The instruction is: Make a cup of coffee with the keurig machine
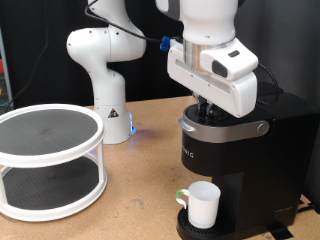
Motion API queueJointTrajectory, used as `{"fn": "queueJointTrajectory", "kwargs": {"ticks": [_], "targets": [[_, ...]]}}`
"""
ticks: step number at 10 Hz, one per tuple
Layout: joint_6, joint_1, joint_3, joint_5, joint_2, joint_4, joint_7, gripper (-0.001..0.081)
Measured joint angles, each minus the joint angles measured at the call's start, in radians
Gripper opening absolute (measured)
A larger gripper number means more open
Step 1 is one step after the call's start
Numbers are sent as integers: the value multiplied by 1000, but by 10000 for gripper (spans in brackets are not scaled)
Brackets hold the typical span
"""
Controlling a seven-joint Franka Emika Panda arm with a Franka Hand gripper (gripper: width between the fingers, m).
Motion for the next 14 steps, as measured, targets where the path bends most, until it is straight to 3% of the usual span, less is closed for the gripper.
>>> {"fn": "queueJointTrajectory", "kwargs": {"ticks": [2, 6, 11, 14], "targets": [[-34, -2, -1, 2, 23, 31, 17, 5], [-2, -3, -4, 13, 21, 22, 0, 5], [164, -7, -12, 106, -68, -109, -163, 5], [205, -7, -19, 179, -115, -167, -227, 5]]}}
